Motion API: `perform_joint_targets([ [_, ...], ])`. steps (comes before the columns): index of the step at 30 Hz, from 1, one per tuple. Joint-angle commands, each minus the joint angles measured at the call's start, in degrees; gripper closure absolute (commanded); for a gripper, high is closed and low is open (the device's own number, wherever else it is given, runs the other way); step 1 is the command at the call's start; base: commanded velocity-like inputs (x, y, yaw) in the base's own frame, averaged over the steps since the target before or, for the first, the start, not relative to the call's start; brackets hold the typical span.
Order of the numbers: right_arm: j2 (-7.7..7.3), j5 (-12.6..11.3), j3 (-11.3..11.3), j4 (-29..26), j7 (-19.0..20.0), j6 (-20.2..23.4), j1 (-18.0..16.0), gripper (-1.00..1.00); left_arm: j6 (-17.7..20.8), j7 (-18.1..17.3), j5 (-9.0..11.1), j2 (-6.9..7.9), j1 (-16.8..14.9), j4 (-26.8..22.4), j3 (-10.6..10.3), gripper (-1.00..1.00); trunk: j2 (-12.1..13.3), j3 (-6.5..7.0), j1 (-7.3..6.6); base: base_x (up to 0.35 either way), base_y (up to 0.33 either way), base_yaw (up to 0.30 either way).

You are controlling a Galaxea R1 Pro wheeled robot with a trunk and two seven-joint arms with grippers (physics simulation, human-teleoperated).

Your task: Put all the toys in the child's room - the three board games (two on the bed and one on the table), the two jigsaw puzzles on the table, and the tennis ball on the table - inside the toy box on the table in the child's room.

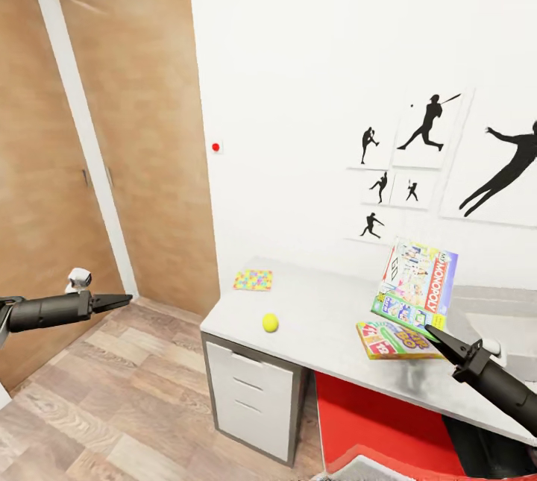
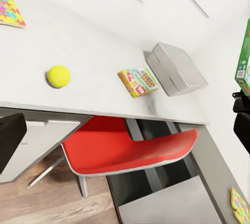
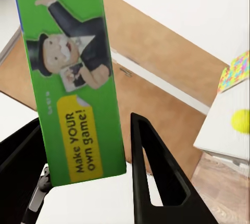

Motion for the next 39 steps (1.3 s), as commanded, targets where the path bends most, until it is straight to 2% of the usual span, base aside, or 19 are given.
perform_joint_targets([
  [1, 0.02, -0.2, 0.0, 0.0, 0.2, 0.4, 0.0, 1.00, 0.6, -0.3, -0.3, 0.01, 0.0, 0.0, 0.1, -1.00, 0.0, -0.08, 0.02, 0.000, 0.000, -0.241],
  [39, 0.13, -0.2, 0.0, 0.0, 0.2, 0.3, 0.0, 1.00, 0.6, -0.3, -0.2, -0.06, 0.0, 0.0, 0.1, -1.00, 0.0, -2.16, 0.02, 0.000, 0.000, -0.240],
])
